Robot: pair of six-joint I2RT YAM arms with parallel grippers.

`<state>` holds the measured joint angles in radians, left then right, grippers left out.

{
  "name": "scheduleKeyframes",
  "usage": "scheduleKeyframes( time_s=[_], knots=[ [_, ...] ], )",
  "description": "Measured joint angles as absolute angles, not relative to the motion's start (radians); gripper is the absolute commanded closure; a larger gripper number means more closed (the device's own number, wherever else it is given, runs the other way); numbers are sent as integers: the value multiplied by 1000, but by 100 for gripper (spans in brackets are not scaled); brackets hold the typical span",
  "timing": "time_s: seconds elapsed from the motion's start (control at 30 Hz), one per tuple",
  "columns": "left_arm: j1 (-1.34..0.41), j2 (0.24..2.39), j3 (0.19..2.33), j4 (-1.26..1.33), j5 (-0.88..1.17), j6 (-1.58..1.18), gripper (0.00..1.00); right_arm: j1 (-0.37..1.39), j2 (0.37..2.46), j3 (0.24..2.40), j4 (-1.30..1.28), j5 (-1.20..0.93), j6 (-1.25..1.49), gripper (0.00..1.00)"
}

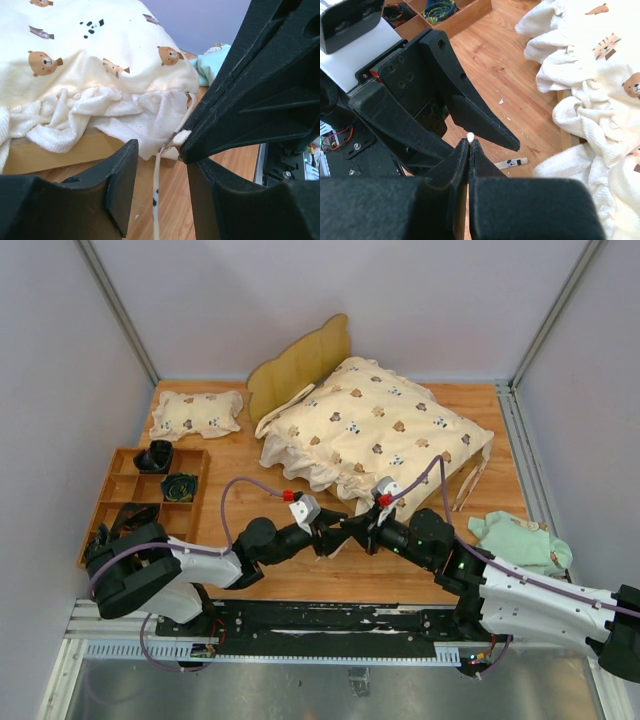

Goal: Set up the pet bed

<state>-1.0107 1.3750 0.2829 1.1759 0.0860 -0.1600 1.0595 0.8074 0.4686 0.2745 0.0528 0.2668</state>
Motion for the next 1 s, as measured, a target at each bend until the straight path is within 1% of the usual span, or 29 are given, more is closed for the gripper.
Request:
scheduleKeyframes(
  time_s=[0.07, 0.1, 0.2, 0.23, 0.27, 0.3, 0.33, 0.37, 0.4, 0.43, 0.5, 0.53, 0.6, 0.73, 0.77, 0.8, 0.9, 1.0],
  knots=[
    [-1011, 1386, 283, 1205, 80, -164, 53, 1060, 807, 469, 279, 54, 267, 100],
    [-1011, 1392, 283, 1220, 80, -167, 56, 1060, 807, 469, 281, 56, 266, 100],
    [-1011, 1421, 283, 1269, 83, -184, 87, 1060, 807, 469, 287, 68, 266, 100],
    [-1012, 1435, 282, 1293, 84, -191, 94, 1060, 807, 469, 290, 75, 266, 100],
    [-1012, 1448, 281, 1314, 87, -198, 99, 1060, 807, 469, 291, 81, 266, 100],
    [-1012, 1458, 281, 1327, 90, -205, 100, 1060, 806, 469, 290, 83, 266, 99],
    [-1012, 1468, 281, 1342, 93, -210, 100, 1060, 805, 469, 289, 84, 266, 95],
    [-1012, 1477, 281, 1355, 95, -215, 100, 1060, 803, 469, 286, 84, 265, 87],
    [-1012, 1483, 281, 1367, 97, -220, 100, 1060, 799, 469, 279, 86, 260, 72],
    [-1012, 1488, 281, 1374, 98, -226, 100, 1060, 790, 469, 268, 88, 245, 62],
    [-1012, 1494, 280, 1386, 89, -242, 100, 1060, 764, 469, 234, 91, 204, 52],
    [-1012, 1494, 280, 1388, 80, -252, 100, 1060, 742, 469, 202, 94, 159, 49],
    [-1012, 1494, 281, 1386, 62, -273, 100, 1060, 704, 469, 153, 97, 95, 47],
    [-1010, 1494, 288, 1374, 33, -316, 100, 1060, 664, 497, 20, 105, -67, 46],
    [-1003, 1494, 288, 1374, 32, -332, 100, 1060, 665, 501, 4, 103, -98, 39],
    [-996, 1494, 288, 1374, 33, -351, 100, 1060, 669, 503, -9, 91, -144, 37],
    [-964, 1494, 288, 1375, 44, -414, 100, 1075, 703, 503, -20, 59, -260, 38],
    [-930, 1494, 288, 1374, 73, -486, 100, 1142, 780, 496, -1, 66, -418, 38]
  ],
)
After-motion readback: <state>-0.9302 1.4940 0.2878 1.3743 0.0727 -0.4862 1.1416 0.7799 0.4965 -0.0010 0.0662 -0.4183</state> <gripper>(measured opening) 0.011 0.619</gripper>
